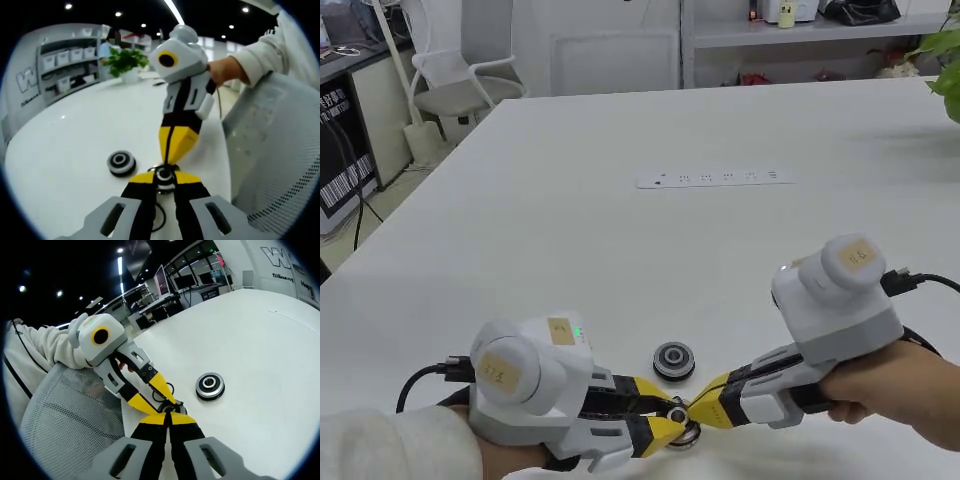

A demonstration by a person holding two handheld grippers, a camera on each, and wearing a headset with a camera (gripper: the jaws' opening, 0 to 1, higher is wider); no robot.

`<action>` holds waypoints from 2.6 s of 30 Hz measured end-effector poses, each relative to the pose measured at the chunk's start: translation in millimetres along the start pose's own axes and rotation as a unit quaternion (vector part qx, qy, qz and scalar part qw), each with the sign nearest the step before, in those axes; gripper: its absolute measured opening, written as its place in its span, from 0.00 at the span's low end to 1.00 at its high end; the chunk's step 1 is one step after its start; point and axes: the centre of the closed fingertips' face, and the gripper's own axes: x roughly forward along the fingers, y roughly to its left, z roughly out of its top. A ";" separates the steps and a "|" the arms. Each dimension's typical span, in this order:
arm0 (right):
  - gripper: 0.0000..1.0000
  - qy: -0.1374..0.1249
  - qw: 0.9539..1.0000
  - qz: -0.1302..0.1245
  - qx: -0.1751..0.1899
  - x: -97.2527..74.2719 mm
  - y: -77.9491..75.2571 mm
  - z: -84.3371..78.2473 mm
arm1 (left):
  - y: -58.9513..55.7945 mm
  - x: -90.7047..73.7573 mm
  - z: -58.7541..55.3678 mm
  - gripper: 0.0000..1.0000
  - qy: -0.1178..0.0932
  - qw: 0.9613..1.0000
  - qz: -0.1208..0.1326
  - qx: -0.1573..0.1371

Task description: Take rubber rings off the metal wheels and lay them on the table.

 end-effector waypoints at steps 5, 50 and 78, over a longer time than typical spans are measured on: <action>0.00 -0.023 1.000 -0.013 -0.012 -3.3 -2.4 14.7 | 0.2 0.0 -0.2 0.14 0.000 1.000 0.000 0.000; 0.00 -0.003 1.000 -0.015 0.015 -4.7 -6.6 3.3 | -2.5 -1.9 3.8 0.19 0.014 1.000 -0.006 -0.001; 0.00 -0.022 0.999 -0.020 0.023 -11.3 -8.2 12.2 | -16.1 -21.7 34.2 0.54 -0.023 0.999 -0.026 0.011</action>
